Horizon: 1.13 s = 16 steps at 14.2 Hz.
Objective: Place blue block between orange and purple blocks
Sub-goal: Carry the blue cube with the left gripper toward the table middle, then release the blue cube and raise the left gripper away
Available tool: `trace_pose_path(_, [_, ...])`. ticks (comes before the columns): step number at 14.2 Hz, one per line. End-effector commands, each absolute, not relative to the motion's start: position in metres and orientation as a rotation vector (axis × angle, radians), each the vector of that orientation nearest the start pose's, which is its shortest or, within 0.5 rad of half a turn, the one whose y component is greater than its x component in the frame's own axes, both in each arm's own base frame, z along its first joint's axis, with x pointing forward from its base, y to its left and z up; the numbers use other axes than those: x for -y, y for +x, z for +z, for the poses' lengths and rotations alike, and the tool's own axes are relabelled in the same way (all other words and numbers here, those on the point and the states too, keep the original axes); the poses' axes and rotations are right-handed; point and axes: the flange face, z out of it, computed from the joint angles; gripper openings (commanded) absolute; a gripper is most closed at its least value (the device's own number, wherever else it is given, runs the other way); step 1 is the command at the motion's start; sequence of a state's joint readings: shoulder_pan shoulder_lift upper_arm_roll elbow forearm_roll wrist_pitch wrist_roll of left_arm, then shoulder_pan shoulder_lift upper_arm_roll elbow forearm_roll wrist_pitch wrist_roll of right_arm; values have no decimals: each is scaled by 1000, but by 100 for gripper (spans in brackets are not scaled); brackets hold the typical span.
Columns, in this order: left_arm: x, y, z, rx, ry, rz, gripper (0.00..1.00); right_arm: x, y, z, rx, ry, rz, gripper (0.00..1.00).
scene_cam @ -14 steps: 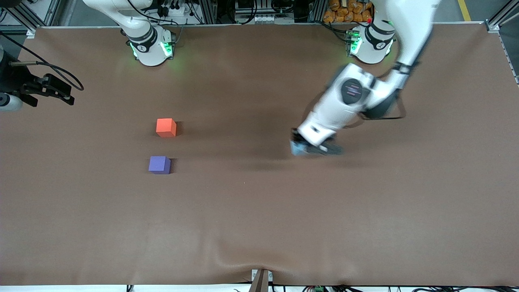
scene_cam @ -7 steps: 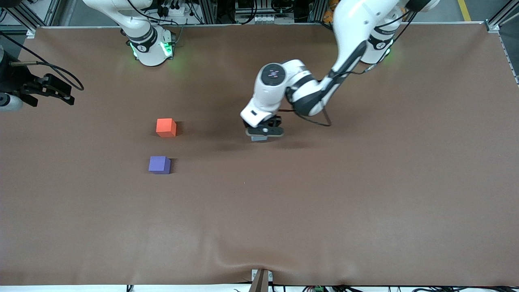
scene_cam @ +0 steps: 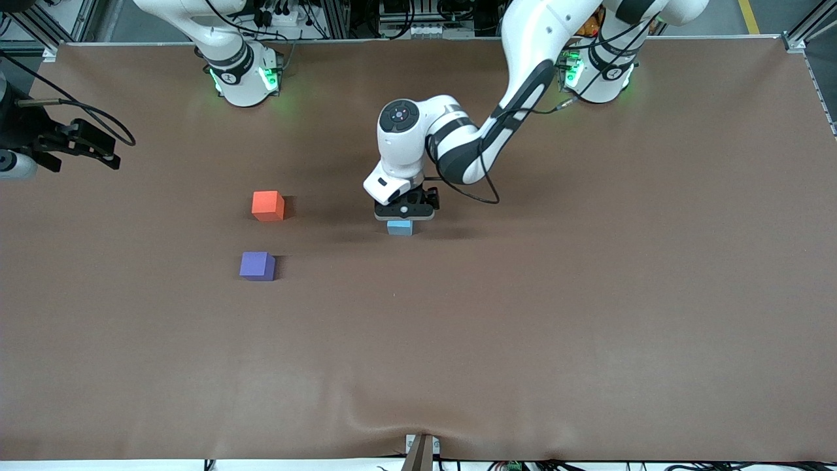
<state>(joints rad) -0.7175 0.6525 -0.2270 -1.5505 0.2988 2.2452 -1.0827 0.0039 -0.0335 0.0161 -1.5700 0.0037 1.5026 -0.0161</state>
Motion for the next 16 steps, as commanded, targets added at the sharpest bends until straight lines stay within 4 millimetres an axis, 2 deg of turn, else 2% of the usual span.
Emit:
trace_pose_path(1, [507,473,362,37,-3091,-233,100,-6,537,631,56,-3121,67,100])
trace_pose_path(3, [469,500,404,54,-3108,-224,100,-7,553,608,63,-3128,120,100])
trace_pose_path(5, [411,533,432,93,-3069,-202,100,-11,569,583,74,-3120,189,100])
trace_pose_path(8, [317,571,474,112,-3040,-158,100,-54,567,572,169,-3106,238,100])
trace_pose_path(9, [282,580,488,130,-3040,-132,100,-79,566,566,227,-3097,253,100])
trace_pose_path(10, [252,585,499,139,-3040,-96,100,-107,564,561,275,-3078,265,100])
trace_pose_path(11, [222,587,507,135,-3034,-49,100,-123,564,556,229,-3056,276,100])
trace_pose_path(13, [177,583,518,93,-3043,40,100,-158,571,536,127,-2968,303,100])
trace_pose_path(16, [138,554,525,67,-3040,81,100,-232,574,501,140,-2959,269,100])
